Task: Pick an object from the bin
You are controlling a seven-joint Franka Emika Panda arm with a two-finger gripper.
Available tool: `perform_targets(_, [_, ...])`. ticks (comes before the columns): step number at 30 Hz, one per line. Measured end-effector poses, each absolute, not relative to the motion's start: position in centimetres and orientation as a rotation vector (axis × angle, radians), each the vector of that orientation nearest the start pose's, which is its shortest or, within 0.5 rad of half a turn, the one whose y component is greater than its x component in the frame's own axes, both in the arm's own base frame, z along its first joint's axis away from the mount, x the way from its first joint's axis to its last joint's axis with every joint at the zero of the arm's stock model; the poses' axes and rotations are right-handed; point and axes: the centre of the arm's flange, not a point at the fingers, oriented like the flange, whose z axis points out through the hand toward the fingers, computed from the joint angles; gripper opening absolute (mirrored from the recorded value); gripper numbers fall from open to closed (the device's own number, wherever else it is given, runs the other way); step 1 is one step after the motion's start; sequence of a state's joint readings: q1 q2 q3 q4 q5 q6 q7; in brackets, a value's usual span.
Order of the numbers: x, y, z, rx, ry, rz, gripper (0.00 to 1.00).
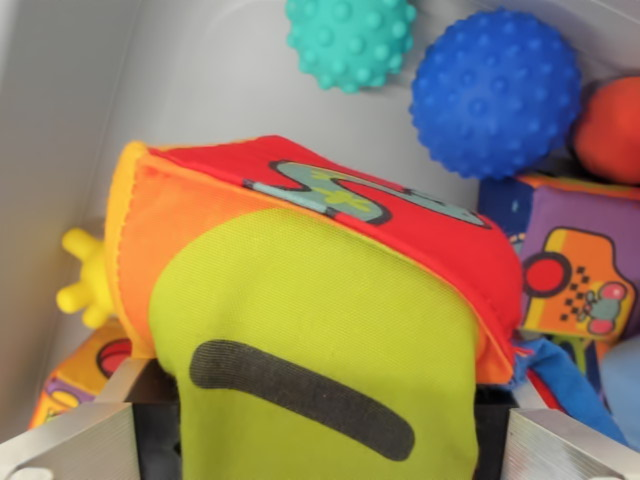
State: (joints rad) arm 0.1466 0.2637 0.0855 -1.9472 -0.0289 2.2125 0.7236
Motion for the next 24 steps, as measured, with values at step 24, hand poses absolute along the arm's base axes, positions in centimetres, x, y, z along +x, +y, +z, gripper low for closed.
perform_targets(24, [59.2, 13.7, 42.8, -3.054, 0.743, -0.003, 0.00])
